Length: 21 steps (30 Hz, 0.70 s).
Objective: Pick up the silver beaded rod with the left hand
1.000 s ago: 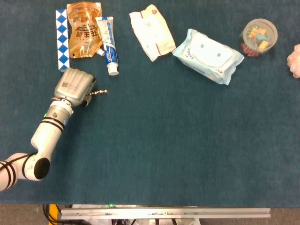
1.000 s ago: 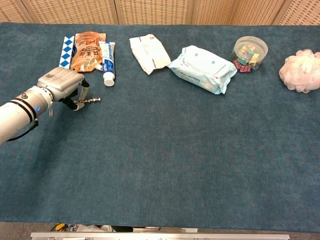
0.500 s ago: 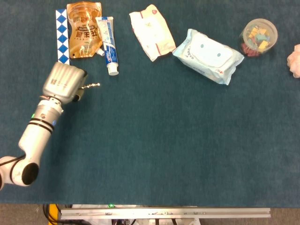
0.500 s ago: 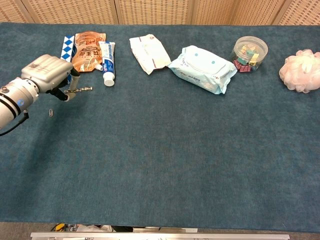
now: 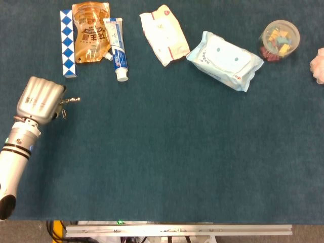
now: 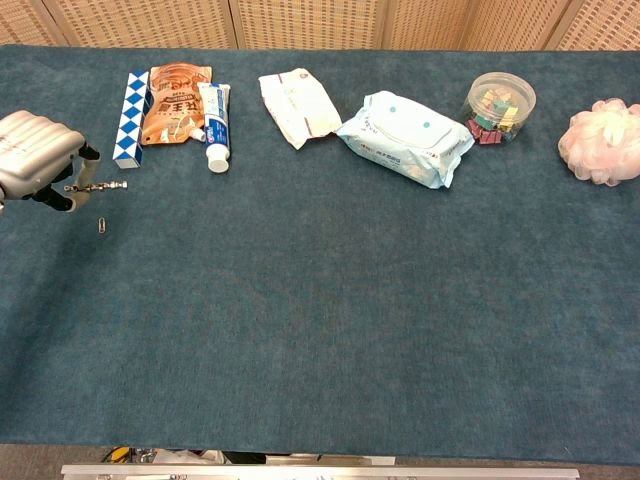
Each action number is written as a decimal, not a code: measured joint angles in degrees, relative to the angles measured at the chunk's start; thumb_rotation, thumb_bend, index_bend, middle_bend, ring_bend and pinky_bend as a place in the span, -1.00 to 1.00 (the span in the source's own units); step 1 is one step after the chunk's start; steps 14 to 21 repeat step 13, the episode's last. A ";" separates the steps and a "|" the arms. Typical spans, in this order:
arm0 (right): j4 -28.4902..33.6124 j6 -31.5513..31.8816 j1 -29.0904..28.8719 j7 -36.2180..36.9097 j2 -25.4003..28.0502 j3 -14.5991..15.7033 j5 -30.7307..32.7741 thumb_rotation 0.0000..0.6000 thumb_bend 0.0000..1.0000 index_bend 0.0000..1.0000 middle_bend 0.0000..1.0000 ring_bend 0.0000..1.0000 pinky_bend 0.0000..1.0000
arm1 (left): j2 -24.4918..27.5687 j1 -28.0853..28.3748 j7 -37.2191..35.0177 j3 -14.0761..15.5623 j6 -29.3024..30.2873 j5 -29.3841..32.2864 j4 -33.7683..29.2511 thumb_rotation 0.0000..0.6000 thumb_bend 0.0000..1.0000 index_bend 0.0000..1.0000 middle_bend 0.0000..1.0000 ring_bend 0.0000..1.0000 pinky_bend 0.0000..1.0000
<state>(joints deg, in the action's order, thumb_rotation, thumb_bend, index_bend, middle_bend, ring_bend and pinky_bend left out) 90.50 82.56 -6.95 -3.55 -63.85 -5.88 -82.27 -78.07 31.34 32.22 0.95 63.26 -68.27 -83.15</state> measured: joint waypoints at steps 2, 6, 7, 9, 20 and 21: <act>-0.04 -0.05 -0.05 0.07 -0.05 0.02 -0.10 1.00 -0.34 -0.27 -0.15 -0.32 -0.31 | 0.02 -0.29 0.98 0.35 0.12 -0.12 0.00 1.00 -0.21 0.23 1.00 0.91 0.82; -0.17 -0.17 -0.07 0.23 -0.08 0.12 -0.17 1.00 -0.34 -0.27 -0.15 -0.32 -0.31 | -0.24 -0.44 3.76 0.92 -0.40 0.06 0.55 1.00 -0.21 0.23 1.00 0.91 0.82; -0.21 -0.18 -0.02 0.30 -0.06 0.13 -0.10 1.00 -0.34 -0.27 -0.15 -0.32 -0.31 | -0.40 -0.47 4.64 1.03 -0.62 0.29 0.80 1.00 -0.21 0.23 1.00 0.91 0.82; -0.31 -0.16 0.05 0.36 -0.04 0.13 0.01 1.00 -0.34 -0.27 -0.15 -0.32 -0.31 | -0.70 -0.58 5.60 1.13 -1.09 0.86 1.20 1.00 -0.20 0.23 1.00 0.91 0.82; -0.46 -0.26 0.13 0.38 -0.11 0.19 0.18 1.00 -0.34 -0.27 -0.15 -0.32 -0.31 | -0.94 -0.84 6.40 1.28 -2.00 1.71 1.79 1.00 -0.21 0.23 1.00 0.92 0.83; -0.46 -0.26 0.13 0.38 -0.11 0.19 0.18 1.00 -0.34 -0.27 -0.15 -0.32 -0.31 | -0.94 -0.84 6.40 1.28 -2.00 1.71 1.79 1.00 -0.21 0.23 1.00 0.92 0.83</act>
